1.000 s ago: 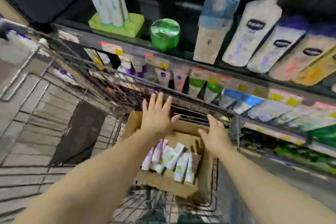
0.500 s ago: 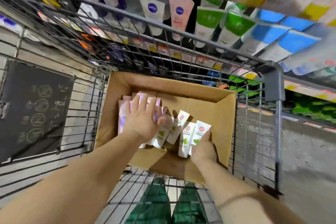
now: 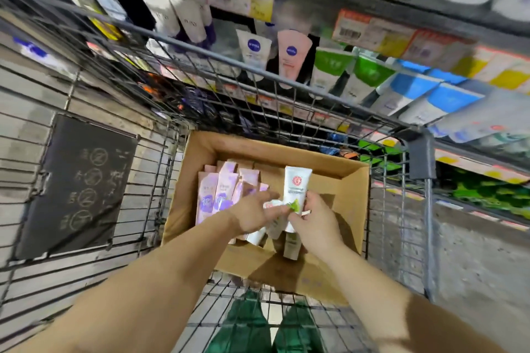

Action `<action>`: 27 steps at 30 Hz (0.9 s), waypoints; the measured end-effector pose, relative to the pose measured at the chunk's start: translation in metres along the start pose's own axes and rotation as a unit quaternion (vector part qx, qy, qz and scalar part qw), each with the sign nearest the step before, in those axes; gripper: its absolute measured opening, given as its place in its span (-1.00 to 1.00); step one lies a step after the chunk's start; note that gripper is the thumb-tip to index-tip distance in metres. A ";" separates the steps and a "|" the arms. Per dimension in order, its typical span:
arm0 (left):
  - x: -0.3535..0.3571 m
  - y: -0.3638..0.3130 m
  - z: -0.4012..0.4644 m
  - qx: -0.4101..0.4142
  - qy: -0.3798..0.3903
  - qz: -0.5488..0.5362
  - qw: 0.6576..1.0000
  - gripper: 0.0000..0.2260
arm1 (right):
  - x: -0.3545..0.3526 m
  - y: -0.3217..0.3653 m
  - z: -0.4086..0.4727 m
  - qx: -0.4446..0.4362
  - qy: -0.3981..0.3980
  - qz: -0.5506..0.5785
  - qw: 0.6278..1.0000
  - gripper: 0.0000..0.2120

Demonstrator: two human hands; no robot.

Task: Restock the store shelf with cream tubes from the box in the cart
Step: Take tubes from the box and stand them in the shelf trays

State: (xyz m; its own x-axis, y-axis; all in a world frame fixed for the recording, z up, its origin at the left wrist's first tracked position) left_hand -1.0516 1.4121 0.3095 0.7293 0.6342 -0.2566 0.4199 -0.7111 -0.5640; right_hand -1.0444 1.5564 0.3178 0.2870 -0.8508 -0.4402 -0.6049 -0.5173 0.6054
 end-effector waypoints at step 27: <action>-0.043 -0.014 -0.055 0.024 -0.041 -0.152 0.987 -0.73 | -0.031 -0.035 -0.029 0.122 0.015 0.028 0.992 -0.71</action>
State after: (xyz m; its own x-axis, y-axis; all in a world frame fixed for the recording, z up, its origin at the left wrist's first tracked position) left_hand -1.0594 1.3781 0.3718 0.5264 0.8402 -0.1306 0.5853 -0.4694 -0.6611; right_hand -1.0101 1.5980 0.3290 0.2676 -0.8820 -0.3880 -0.7816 -0.4342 0.4479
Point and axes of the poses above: each hand's wrist, its own z-axis towards the middle knuckle, its own x-axis out of the palm, y = z × x, the point moved 10 cm from there along z, towards the middle knuckle, and after that the axes turned 4 degrees about z, right-handed, at the moved point
